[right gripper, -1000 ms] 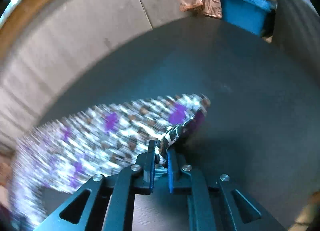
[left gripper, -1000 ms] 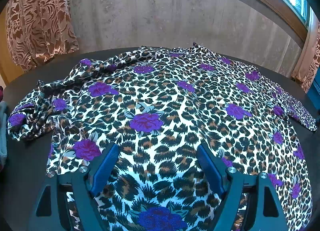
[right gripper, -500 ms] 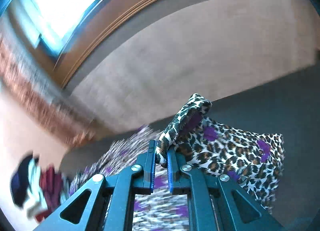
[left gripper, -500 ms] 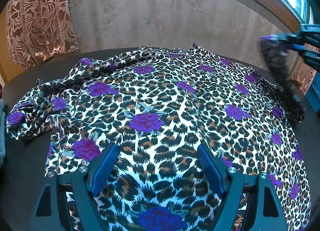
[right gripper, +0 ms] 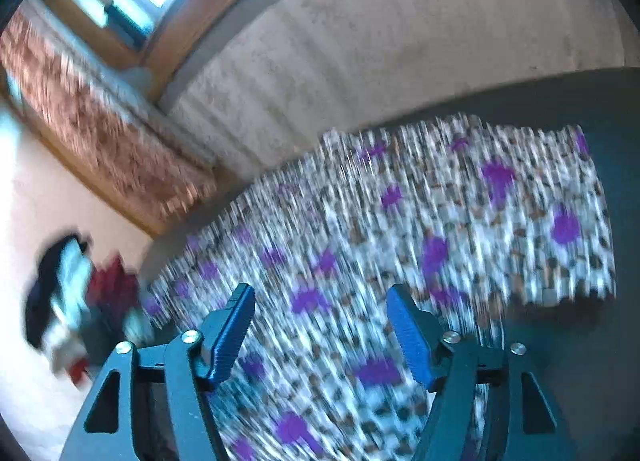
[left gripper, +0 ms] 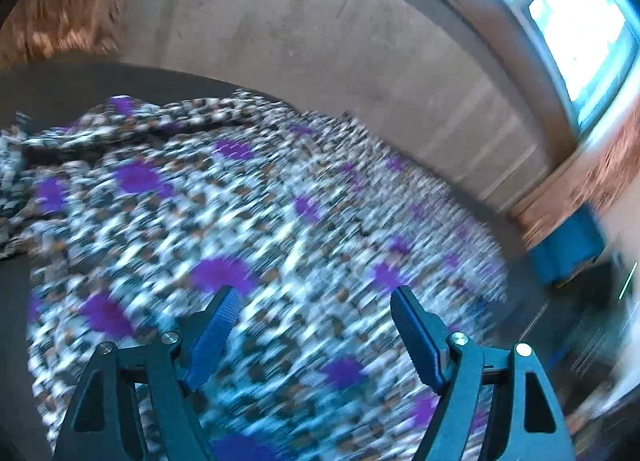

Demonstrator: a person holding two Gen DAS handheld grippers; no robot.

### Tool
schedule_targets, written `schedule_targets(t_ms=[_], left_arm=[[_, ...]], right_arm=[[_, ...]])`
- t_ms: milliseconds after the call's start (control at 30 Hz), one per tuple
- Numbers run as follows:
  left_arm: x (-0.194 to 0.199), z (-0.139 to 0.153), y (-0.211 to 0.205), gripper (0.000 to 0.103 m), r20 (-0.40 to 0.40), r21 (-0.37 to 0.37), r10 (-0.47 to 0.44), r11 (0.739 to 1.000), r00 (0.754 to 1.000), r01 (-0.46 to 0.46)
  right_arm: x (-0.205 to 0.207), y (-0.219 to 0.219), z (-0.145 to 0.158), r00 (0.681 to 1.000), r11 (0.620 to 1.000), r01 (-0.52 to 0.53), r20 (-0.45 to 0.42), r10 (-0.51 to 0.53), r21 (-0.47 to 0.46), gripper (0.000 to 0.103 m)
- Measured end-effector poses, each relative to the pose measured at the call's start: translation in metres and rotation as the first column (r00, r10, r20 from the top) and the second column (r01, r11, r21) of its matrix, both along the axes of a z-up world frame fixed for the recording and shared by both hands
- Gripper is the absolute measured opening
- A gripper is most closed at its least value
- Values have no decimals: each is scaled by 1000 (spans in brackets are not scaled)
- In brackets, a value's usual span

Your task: Fold clothes

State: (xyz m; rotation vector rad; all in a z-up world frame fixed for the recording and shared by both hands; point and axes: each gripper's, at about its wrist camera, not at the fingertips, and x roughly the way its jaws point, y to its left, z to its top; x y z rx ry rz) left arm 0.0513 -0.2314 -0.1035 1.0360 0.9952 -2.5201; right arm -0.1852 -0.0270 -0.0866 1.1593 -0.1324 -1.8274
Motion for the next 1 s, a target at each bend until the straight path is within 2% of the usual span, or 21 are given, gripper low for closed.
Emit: schedule_targets(t_ms=[100, 200, 233, 300, 467, 567, 667, 800, 833, 900, 1000], left_arm=[[-32, 5, -14, 79, -16, 70, -22, 997, 1000, 24], [-62, 2, -20, 79, 11, 93, -49, 995, 999, 48], [-75, -1, -20, 79, 25, 111, -64, 992, 998, 61], [-93, -7, -16, 79, 39, 157, -103, 983, 994, 96], [-119, -10, -1, 73, 135, 93, -128, 989, 983, 116], [-127, -10, 5, 67, 148, 97, -133, 988, 980, 119], [-136, -8, 15, 55, 155, 86, -160, 985, 975, 149], [-149, -9, 32, 53, 206, 25, -181, 983, 962, 180], [-153, -10, 33, 49, 215, 21, -174, 985, 961, 173], [-159, -12, 34, 4, 237, 9, -157, 987, 959, 159], [-162, -10, 34, 5, 263, -14, -135, 989, 955, 144]], right_arm=[[18, 5, -28, 1000, 999, -13, -14, 14, 40, 71], [29, 10, -29, 996, 1000, -19, -84, 18, -10, 79], [29, 9, -29, 996, 999, -32, -79, 30, -19, 84], [27, 10, -30, 997, 998, -45, -70, 42, -38, 87], [24, 15, -31, 997, 994, -63, -52, 59, -85, 92], [23, 17, -30, 997, 992, -67, -46, 63, -103, 94], [24, 17, -31, 997, 991, -72, -43, 68, -113, 96], [25, 18, -30, 997, 991, -74, -45, 69, -115, 97], [25, 17, -30, 997, 991, -74, -45, 69, -115, 97], [26, 17, -31, 997, 990, -74, -47, 69, -116, 97], [26, 17, -31, 996, 990, -76, -48, 71, -119, 98]])
